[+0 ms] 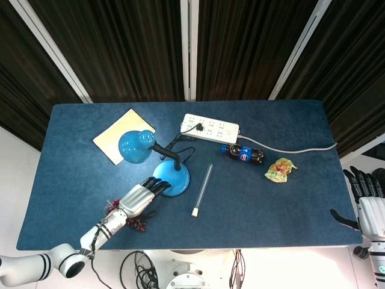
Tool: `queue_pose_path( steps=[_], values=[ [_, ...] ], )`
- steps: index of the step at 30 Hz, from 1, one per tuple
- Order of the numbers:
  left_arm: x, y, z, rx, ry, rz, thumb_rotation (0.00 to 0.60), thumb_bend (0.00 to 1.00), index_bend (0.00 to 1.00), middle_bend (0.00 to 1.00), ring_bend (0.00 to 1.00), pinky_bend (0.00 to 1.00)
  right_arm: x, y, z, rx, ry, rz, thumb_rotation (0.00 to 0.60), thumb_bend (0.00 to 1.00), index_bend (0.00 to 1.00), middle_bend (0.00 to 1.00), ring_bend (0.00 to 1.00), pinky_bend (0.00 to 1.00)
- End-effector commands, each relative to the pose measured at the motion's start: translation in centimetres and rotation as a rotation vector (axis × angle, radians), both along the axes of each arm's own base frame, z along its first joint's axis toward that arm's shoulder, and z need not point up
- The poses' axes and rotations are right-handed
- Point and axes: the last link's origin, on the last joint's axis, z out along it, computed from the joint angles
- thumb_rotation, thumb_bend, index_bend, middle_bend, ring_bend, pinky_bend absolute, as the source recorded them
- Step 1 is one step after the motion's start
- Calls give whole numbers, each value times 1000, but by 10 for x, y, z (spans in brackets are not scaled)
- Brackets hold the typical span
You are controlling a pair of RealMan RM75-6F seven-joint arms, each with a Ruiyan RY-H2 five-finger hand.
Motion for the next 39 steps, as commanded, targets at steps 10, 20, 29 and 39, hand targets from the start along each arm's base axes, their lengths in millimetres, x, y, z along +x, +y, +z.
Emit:
queue_pose_path(
  steps=[10, 20, 29, 39],
  values=[
    [1, 2, -5, -7, 1, 4, 600, 329, 20, 47, 0, 23, 0, 1, 0, -3, 1, -2, 600, 92, 0, 0, 0, 0],
    [6, 7, 20, 93, -56, -20, 600, 329, 20, 47, 0, 20, 0, 0, 1, -5, -2, -1, 600, 93, 0, 0, 0, 0],
    [-45, -13, 88, 238, 54, 78, 600, 301, 20, 47, 0, 20, 2, 0, 2, -5, -5, 6, 600, 92, 0, 0, 0, 0],
    [-121, -19, 186, 562, 87, 356, 600, 225, 38, 47, 0, 20, 7, -2, -3, 8, -3, 24, 600, 92, 0, 0, 0, 0]
  ],
)
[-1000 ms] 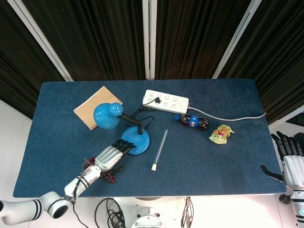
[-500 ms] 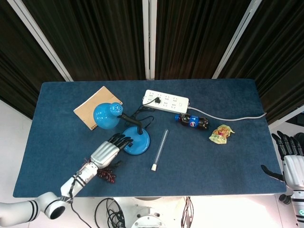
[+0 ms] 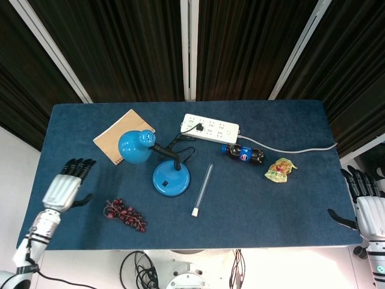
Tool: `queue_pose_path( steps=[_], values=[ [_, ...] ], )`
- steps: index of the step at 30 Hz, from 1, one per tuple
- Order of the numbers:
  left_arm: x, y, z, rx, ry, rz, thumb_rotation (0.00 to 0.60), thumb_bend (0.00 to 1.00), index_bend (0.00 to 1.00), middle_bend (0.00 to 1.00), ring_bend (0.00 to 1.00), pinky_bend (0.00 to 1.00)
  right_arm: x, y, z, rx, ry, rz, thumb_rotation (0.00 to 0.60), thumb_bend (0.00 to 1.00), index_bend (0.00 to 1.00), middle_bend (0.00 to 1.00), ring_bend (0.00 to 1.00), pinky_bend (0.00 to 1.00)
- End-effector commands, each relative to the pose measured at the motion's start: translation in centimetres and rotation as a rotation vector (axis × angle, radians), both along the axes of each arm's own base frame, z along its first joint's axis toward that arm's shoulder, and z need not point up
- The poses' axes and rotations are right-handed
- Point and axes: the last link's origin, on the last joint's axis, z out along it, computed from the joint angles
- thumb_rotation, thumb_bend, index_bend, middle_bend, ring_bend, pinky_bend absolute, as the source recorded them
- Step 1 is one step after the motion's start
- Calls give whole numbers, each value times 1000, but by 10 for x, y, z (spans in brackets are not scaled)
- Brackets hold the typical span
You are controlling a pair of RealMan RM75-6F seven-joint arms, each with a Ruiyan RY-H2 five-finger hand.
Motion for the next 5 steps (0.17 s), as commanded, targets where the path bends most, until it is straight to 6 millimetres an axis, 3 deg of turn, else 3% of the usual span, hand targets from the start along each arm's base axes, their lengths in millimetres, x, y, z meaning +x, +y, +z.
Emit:
queue_pose_path(
  steps=[1, 5],
  values=[
    [-22, -3, 39, 160, -6, 65, 600, 191, 38, 47, 0, 20, 2, -1, -2, 5, 4, 7, 600, 92, 0, 0, 0, 0],
    [-27, -8, 52, 214, -21, 46, 600, 86, 37, 44, 0, 20, 6, -2, -3, 10, 14, 16, 600, 92, 0, 0, 0, 0]
  ],
)
